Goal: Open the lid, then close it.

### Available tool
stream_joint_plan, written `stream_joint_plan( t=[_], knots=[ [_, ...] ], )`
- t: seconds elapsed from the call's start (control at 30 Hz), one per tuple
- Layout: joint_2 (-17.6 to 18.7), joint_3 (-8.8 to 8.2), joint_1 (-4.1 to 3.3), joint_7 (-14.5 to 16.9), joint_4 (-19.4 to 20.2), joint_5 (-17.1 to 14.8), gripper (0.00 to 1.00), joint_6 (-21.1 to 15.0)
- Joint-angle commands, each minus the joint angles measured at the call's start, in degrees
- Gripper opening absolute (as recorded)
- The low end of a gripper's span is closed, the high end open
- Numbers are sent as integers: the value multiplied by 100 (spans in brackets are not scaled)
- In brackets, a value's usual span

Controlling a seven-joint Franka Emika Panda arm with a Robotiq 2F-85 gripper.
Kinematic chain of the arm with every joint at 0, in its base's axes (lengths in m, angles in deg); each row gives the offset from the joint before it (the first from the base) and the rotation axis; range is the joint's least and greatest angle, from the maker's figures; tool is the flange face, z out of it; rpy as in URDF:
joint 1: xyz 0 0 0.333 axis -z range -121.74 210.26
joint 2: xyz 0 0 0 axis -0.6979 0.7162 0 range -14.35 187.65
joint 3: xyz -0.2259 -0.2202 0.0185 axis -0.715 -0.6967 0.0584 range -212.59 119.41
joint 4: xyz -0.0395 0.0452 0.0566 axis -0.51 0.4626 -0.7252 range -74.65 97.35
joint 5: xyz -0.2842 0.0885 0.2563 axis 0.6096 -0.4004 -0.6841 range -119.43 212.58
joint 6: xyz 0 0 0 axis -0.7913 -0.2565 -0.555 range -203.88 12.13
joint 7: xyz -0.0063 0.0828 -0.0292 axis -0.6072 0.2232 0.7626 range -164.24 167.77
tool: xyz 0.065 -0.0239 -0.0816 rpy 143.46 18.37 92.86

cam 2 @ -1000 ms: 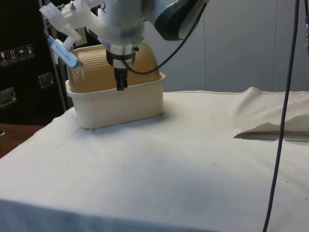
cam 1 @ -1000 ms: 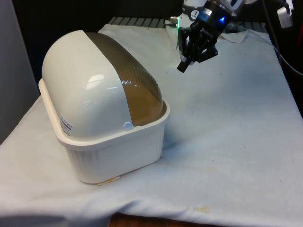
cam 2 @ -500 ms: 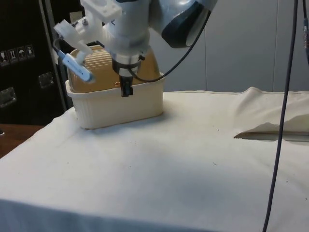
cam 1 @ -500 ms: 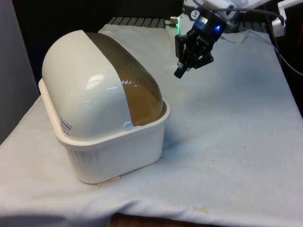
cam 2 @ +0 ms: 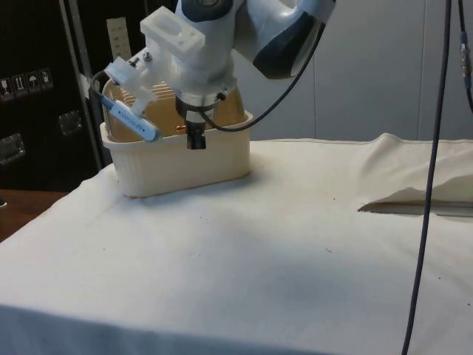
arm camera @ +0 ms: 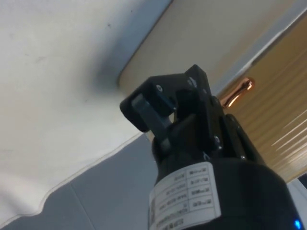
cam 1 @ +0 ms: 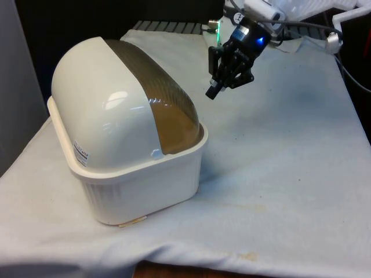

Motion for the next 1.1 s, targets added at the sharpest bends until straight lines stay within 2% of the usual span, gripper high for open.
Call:
stream_joint_plan(
  t=[0.0, 0.07, 0.1, 0.3, 0.33, 0.37, 0.6, 0.63, 0.7, 0.9, 0.93, 0.97, 1.07],
  knots=[
    [-6, -29, -17, -86, -29, 132, 0, 23],
    [0, -6, 0, -23, -11, 52, 0, 57],
    [6, -29, -23, -149, -52, 229, 0, 115],
    [97, -23, -29, -470, -103, 556, 0, 298],
    [52, -6, -6, -367, -46, 435, 0, 269],
    [126, -17, -34, -527, -126, 602, 0, 321],
    [361, -6, -34, -894, -327, 877, 0, 430],
    [355, 6, -23, -837, -304, 808, 0, 435],
    [390, -6, -23, -957, -355, 917, 0, 430],
    [407, -69, -6, -1020, -401, 957, 0, 430],
    [407, -57, -6, -945, -384, 859, 0, 453],
    [407, -80, -6, -1026, -401, 963, 0, 430],
    [407, -115, -6, -1049, -407, 974, 0, 441]
  ],
)
